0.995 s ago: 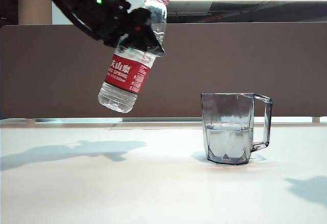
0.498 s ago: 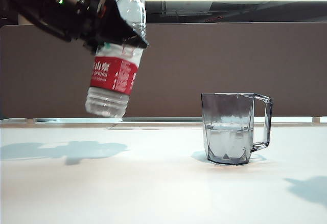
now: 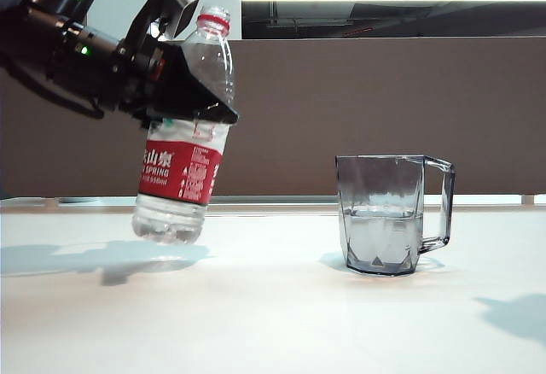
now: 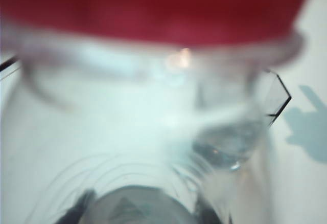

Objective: Pick up the mineral water bottle with the left hand on the table and pour water into the mug until it's half full.

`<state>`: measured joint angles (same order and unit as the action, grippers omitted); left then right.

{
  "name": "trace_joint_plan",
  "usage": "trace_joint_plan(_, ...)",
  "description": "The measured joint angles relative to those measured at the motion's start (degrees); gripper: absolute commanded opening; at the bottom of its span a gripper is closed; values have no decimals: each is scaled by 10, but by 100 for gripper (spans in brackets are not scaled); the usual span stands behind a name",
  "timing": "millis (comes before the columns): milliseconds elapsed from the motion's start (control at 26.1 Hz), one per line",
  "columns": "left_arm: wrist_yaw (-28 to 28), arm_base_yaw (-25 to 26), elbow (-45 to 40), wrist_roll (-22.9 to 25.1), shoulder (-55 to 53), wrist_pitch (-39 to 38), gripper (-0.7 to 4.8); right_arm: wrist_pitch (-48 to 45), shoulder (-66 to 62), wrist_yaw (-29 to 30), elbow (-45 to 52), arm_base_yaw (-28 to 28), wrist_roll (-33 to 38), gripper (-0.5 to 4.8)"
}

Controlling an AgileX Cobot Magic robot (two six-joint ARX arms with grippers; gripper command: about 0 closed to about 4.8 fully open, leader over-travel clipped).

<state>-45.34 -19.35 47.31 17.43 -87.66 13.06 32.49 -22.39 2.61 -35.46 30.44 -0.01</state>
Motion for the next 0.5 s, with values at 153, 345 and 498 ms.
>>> trace_joint_plan(153,21,2,-25,-25,0,41,213,0,0,0,0,0,0,-2)
trace_joint_plan(345,81,14,-77,-85,0,165,213,0,0,0,0,0,0,-2)
trace_joint_plan(498,88,14,-108,-94,0,224,213,0,0,0,0,0,0,-2)
